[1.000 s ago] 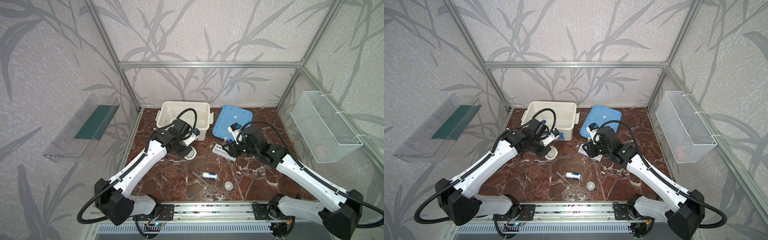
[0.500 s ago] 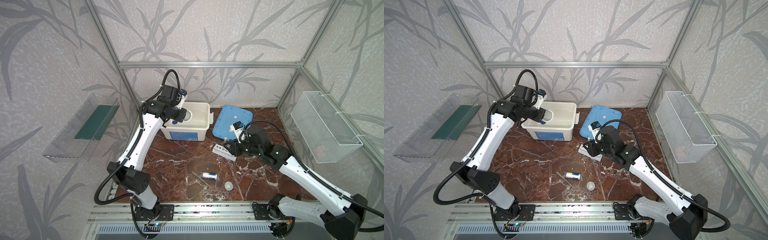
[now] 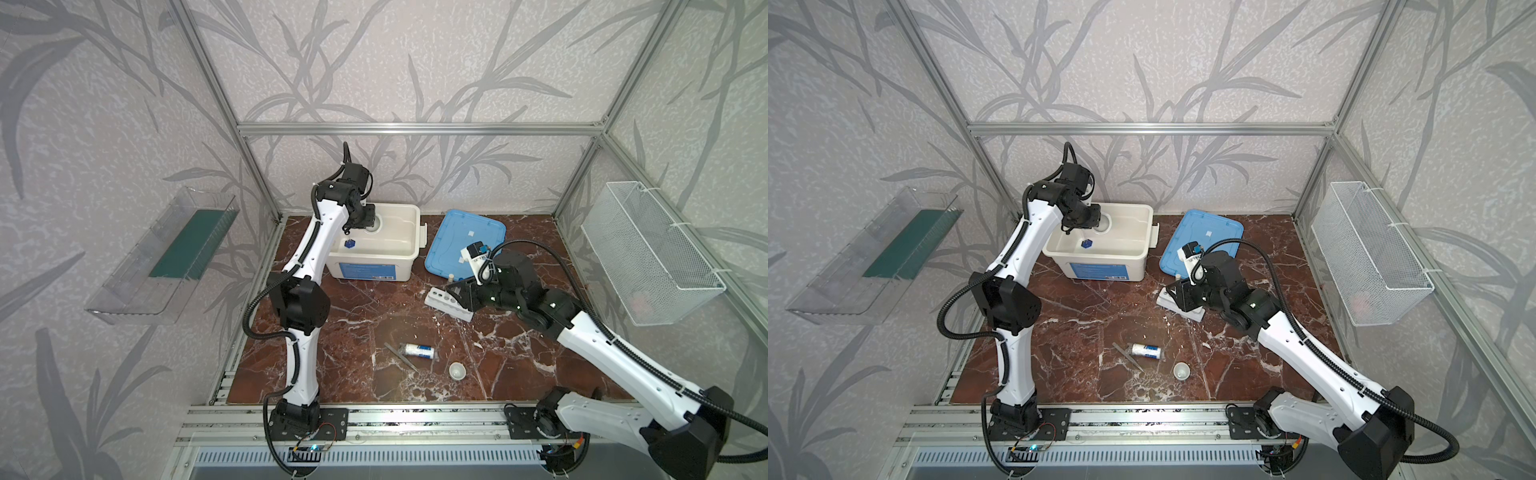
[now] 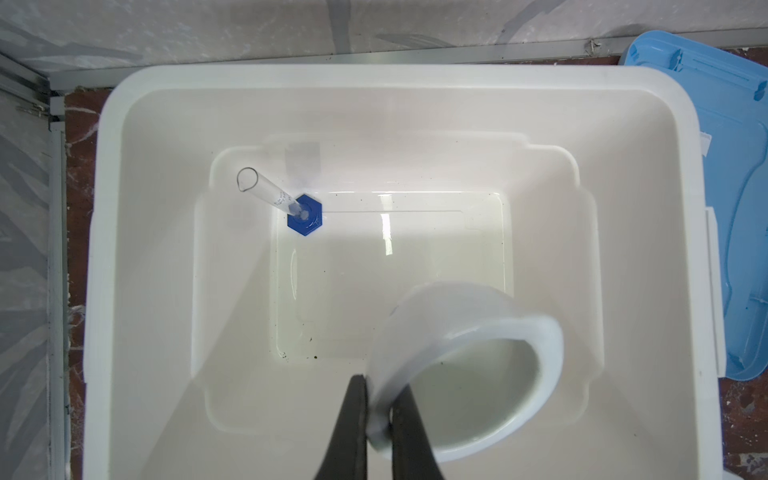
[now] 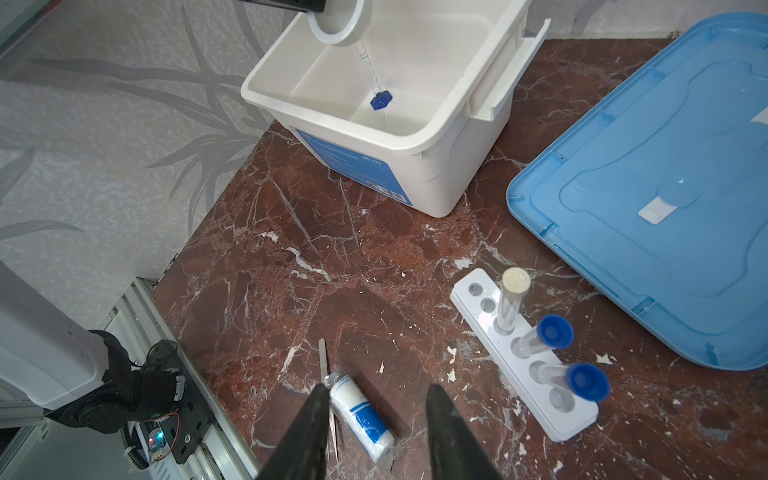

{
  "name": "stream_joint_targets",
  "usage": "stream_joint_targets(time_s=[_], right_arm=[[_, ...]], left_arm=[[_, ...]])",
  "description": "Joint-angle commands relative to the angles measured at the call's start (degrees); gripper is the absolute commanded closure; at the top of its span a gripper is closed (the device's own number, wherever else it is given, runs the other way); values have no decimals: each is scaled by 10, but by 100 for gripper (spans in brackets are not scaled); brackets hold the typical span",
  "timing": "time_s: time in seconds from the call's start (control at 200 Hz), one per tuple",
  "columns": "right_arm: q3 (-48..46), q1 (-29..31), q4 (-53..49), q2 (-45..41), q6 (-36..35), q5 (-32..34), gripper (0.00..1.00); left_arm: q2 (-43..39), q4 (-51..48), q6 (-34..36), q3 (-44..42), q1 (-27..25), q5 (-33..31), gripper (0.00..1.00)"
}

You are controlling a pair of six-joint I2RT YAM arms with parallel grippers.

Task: Organize the chemistry lab equipment
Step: 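Carry the crucible with the left gripper over the white tub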

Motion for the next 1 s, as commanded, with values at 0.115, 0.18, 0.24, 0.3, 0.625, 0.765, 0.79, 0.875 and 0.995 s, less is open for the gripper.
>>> stream_joint_targets(time_s=[0.115,0.18,0.24,0.3,0.625,0.765,0.79,0.875,0.995], right_arm=[[-12,-4,19,14,7,-3,60],[-13,-4,21,19,8,-4,60],[-14,-4,24,21,10,-3,60],[-16,-4,25,22,11,-3,60],[-19,-5,26,32,15,-1,61],[-20,-6,28,38,16,-1,61],[-20,-6,28,40,17,-3,61],[-21,-6,32,44,19,-5,61],[-20,-6,36,50,21,-7,61]], left_arm=[[-9,25,-70,-53,28,19,95],[-4,32,-79,-64,33,24,96],[3,33,-89,-66,39,29,96],[11,35,-97,-67,45,38,96],[25,81,-125,-112,58,42,97],[26,95,-137,-131,67,39,97],[25,99,-137,-134,69,40,97],[29,108,-141,-141,75,41,97],[43,110,-137,-133,84,49,97]])
